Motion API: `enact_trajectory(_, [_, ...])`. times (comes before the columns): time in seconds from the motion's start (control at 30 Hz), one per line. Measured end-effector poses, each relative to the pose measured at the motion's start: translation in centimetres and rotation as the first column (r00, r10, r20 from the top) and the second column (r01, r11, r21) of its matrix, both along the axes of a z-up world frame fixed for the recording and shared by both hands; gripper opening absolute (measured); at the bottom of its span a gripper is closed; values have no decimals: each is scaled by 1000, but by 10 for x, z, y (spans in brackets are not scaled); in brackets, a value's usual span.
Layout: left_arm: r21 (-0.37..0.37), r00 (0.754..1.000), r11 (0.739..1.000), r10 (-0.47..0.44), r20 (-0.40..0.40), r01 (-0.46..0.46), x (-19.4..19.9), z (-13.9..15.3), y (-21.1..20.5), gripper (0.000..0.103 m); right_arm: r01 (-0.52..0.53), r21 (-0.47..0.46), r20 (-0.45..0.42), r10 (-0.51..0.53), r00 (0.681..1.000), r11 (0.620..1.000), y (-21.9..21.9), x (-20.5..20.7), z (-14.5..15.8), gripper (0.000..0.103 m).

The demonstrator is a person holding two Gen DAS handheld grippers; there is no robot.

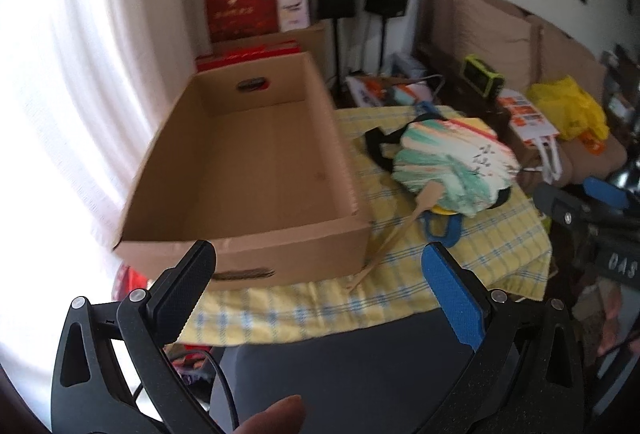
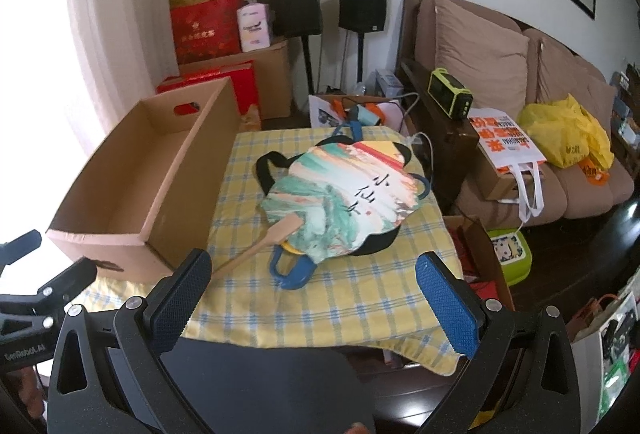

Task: Organize objects
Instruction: 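Move the left tool toward the marbled paper fan on the table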

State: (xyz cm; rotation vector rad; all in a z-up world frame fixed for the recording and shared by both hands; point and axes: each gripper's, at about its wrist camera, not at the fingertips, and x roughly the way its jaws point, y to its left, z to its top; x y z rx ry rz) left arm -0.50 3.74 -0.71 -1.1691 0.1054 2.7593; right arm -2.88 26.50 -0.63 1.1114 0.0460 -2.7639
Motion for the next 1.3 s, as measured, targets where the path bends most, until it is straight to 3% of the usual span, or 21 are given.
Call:
enact_trajectory(0.3, [68,999,998,-8,-32,10,-4,-2,3,103,60,-23,1,-60,998,998,37,-14,-3,103])
enact_trajectory(0.47, [-23,999,999,-26,-40,25,-6,-7,16,103,82,-34,14,-81,997,996,52,-26,-6,103])
enact_trajectory(0.63, [-25,996,996,-83,7,83,-15,-22,29,103,102,-107,39,-98,994,989,76,-41,-11,103])
enact_trajectory(0.8, [-22,976,976,-214,38,215,-19,-31,50,103,98,-220,76,-83,994,970,98,-62,-15,101])
enact_trajectory(0.93, [4,958,959,-282,40,282,-26,-31,63,103,74,-332,115,-37,993,941,113,-81,-22,88])
enact_trajectory(1.1, [62,939,942,-333,88,328,-46,-33,74,101,71,-434,180,9,984,898,122,-100,-40,64])
enact_trajectory(1.3, [181,928,929,-347,132,322,-77,-29,83,102,103,-461,222,2,975,882,127,-110,-59,59])
